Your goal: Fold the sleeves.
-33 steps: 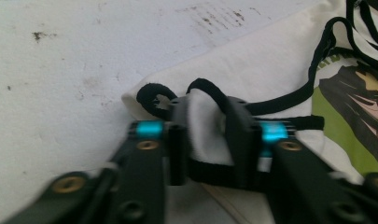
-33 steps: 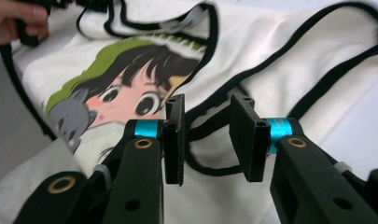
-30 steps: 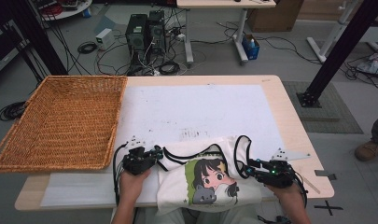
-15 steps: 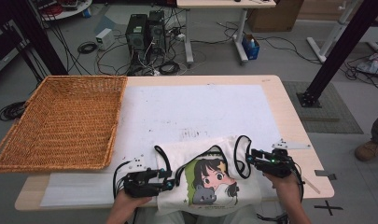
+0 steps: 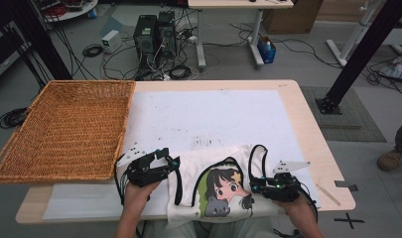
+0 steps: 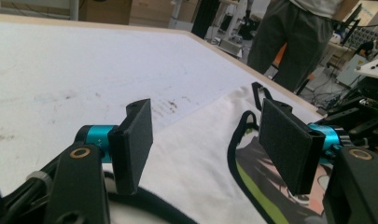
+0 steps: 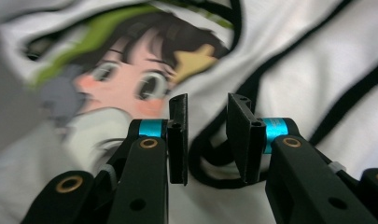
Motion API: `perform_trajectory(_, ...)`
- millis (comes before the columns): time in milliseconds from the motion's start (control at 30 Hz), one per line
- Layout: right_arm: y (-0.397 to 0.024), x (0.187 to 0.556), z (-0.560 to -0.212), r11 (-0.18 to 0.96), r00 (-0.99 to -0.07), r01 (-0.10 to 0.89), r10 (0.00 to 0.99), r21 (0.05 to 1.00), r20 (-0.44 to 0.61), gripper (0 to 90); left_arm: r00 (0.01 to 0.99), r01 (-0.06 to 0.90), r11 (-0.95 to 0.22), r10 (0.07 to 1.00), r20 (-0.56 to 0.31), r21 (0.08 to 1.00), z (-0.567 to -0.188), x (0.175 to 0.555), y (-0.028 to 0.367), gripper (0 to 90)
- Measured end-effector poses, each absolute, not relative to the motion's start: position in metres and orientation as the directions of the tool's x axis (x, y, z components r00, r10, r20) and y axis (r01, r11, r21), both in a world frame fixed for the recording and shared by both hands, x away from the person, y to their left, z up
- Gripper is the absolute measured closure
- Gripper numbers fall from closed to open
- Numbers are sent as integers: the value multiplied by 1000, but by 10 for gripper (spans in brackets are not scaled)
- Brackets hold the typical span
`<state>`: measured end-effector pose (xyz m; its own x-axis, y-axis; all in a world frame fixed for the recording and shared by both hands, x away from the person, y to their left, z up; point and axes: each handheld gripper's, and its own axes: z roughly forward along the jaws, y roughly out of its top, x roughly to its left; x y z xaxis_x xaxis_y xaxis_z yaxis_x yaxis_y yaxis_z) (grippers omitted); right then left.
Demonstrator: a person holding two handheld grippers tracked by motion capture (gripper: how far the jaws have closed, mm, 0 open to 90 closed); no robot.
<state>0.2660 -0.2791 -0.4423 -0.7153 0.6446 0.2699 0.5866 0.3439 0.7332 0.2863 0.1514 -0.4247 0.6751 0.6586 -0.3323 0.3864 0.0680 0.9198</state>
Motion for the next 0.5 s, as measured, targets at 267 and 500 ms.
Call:
perform_trajectory(267,-286,299,-435,182,-544,633,796,752,265,704,666,376,57,678,-312,925,-424,294,145,354)
perform_trajectory(500,-250,318,-447,295,-522,621,846,726,104,885,647,381,60,696,-313,922,-425,296,146,354)
